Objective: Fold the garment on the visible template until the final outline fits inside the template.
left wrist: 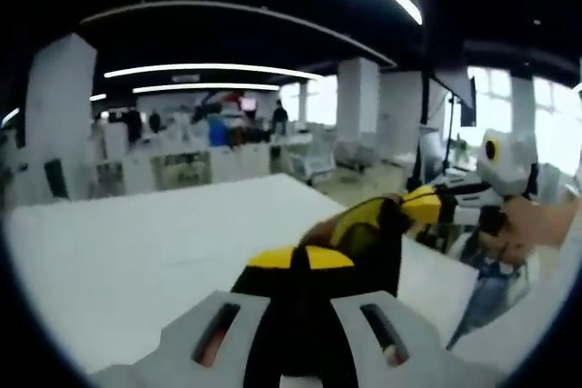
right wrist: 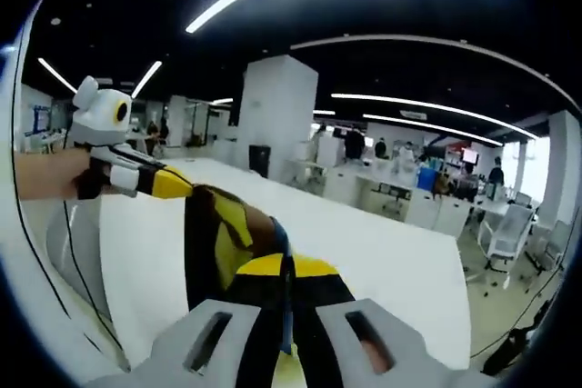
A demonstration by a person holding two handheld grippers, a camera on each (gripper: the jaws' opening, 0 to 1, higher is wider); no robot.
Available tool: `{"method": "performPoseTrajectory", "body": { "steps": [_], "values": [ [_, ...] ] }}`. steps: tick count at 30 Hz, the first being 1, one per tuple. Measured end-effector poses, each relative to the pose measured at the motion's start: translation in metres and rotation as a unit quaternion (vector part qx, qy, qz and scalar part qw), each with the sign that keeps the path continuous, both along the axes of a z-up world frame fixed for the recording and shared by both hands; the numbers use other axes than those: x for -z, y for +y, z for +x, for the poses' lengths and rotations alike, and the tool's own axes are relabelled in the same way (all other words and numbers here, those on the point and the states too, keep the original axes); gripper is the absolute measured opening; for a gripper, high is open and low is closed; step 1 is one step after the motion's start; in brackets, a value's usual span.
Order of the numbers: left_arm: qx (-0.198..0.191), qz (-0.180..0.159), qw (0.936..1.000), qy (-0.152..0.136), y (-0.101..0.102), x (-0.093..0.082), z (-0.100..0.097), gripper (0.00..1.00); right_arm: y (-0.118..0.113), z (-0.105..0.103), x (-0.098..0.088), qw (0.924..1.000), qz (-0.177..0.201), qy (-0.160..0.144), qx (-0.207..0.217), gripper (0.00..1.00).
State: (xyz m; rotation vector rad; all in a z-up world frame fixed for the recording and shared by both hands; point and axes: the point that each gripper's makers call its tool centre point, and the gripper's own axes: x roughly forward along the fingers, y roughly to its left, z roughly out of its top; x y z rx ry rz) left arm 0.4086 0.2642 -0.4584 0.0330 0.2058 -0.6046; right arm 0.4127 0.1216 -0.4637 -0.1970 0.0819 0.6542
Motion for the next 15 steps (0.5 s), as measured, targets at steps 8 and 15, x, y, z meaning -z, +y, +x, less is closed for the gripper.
{"method": "performPoseTrajectory", "body": {
  "steps": [8, 15],
  "values": [
    [0.014, -0.009, 0.9998, -0.006, -0.002, -0.014, -0.011, 0.00, -0.006, -0.010, -0.014, 0.9995, 0.030, 0.004, -0.003, 0.01],
    [0.030, -0.027, 0.9990, -0.016, -0.001, -0.031, -0.019, 0.00, -0.004, -0.021, -0.035, 0.9985, 0.051, -0.006, -0.020, 0.01]
  ]
}}
